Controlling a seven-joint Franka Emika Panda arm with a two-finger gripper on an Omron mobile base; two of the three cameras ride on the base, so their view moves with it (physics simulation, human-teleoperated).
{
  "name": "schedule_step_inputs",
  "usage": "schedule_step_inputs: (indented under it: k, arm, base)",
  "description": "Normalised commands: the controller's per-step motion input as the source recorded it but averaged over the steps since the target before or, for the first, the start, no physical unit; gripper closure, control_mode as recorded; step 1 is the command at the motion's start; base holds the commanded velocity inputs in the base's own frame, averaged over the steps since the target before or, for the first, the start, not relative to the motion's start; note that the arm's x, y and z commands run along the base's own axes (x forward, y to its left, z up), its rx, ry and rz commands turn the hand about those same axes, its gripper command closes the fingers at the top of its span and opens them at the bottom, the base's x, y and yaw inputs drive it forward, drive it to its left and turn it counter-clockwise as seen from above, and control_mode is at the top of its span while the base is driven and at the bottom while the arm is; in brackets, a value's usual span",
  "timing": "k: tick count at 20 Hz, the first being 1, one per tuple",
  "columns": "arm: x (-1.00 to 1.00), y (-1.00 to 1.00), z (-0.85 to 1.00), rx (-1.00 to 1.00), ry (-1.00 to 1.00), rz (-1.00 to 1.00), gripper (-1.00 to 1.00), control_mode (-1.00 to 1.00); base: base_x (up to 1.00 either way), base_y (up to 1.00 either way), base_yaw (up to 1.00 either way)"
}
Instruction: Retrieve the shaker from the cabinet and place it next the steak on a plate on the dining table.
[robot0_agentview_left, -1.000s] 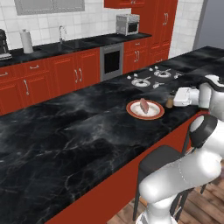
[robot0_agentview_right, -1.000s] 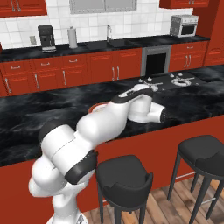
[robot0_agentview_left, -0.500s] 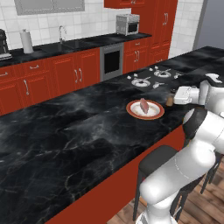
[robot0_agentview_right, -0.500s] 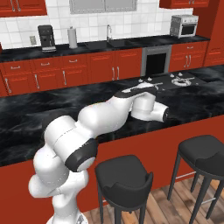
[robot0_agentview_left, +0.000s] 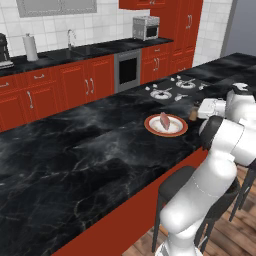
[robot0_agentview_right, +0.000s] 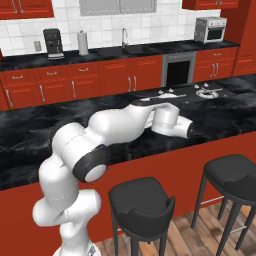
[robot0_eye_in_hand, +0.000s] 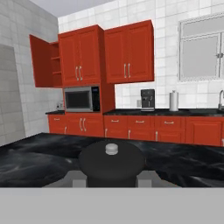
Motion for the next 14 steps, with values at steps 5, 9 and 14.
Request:
schedule_step_inputs:
  k: [5,9,14]
  arm:
    - [0.07,0.00,-0.09,-0.01,0.00,0.00,1.00,-1.00]
    - [0.13,-0.02,-0.01,0.00,0.00,0.00,1.00,-1.00]
    - [0.16,0.00,-0.12,0.00,0.03,0.00,1.00,-1.00]
  base:
    - [0.00,0.00,0.00]
    - [0.00,0.00,0.00]
    - [0.00,0.00,0.00]
